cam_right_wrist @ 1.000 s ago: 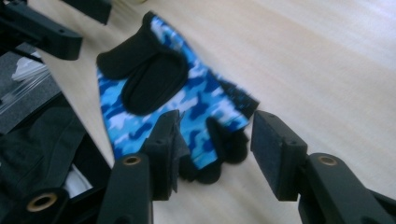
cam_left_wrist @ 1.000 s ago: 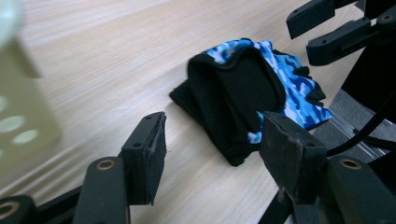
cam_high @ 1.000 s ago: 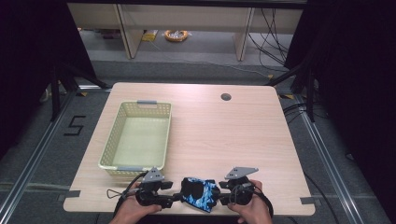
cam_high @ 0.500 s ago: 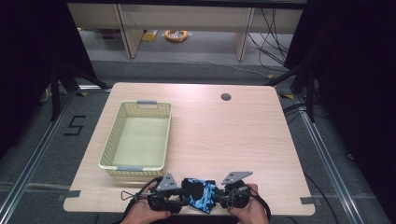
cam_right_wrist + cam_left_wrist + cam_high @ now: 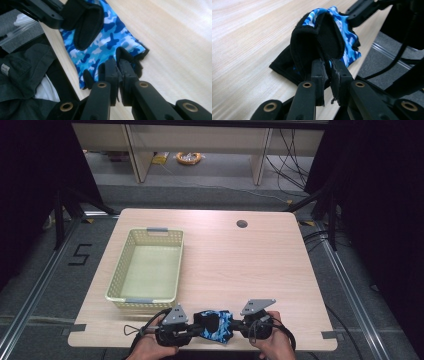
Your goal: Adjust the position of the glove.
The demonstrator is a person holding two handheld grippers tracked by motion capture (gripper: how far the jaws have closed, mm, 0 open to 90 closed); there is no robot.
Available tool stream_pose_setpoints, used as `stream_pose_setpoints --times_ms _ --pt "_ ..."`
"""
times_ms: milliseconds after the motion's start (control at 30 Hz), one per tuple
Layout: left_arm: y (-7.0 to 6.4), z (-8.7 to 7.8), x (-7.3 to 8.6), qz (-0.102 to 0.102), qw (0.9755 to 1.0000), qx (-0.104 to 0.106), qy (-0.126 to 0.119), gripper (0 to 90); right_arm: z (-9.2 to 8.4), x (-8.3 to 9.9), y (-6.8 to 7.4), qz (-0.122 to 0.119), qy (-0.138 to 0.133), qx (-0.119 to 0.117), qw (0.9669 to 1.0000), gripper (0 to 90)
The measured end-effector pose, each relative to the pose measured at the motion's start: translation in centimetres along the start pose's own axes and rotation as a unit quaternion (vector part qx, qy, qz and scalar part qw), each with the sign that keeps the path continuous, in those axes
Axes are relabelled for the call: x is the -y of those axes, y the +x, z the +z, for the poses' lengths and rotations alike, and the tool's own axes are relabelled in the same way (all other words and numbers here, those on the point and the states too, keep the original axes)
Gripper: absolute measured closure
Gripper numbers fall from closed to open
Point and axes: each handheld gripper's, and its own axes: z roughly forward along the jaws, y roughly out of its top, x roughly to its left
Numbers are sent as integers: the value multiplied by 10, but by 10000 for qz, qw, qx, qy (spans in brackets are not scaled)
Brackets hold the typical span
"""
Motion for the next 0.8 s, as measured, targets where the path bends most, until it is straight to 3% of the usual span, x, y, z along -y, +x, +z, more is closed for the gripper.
stream_pose_setpoints --times_ms 67,167,200,300,367,400,433,467,533,633,667,800 --pt "-2 0 0 -71 9999 101 -74 804 -4 -4 -1 -137 90 17 9999 871" --pt "-1 1 1 -151 9997 170 -57 805 -6 -9 -1 -98 96 -17 9999 871" --pt "-4 3 3 -327 9993 188 -29 805 -7 -12 -2 -188 160 65 9997 871" --pt "-2 4 4 -239 9995 197 13 803 -7 -16 -5 -340 265 37 9991 871" --pt "-2 7 5 -356 9991 251 15 797 -2 -19 -7 -203 374 24 9991 870" --pt "-1 8 6 -438 9987 245 32 783 2 -20 -11 -203 512 -127 9984 866" --pt "3 9 6 -369 9989 246 118 783 2 -20 -11 -203 512 -127 9984 866" --pt "7 12 10 -587 9978 234 173 770 11 -18 -15 -208 526 -182 9982 854" --pt "9 13 12 -537 9982 199 199 764 13 -17 -17 -90 585 -209 9980 850" --pt "13 16 15 -624 9975 157 274 732 22 -11 -23 -75 652 -252 9975 813" --pt "11 15 13 -624 9976 223 221 704 24 -10 -22 58 701 -206 9973 795" --pt "11 13 13 -599 9976 246 234 597 22 -9 -23 12 703 -141 9974 732"
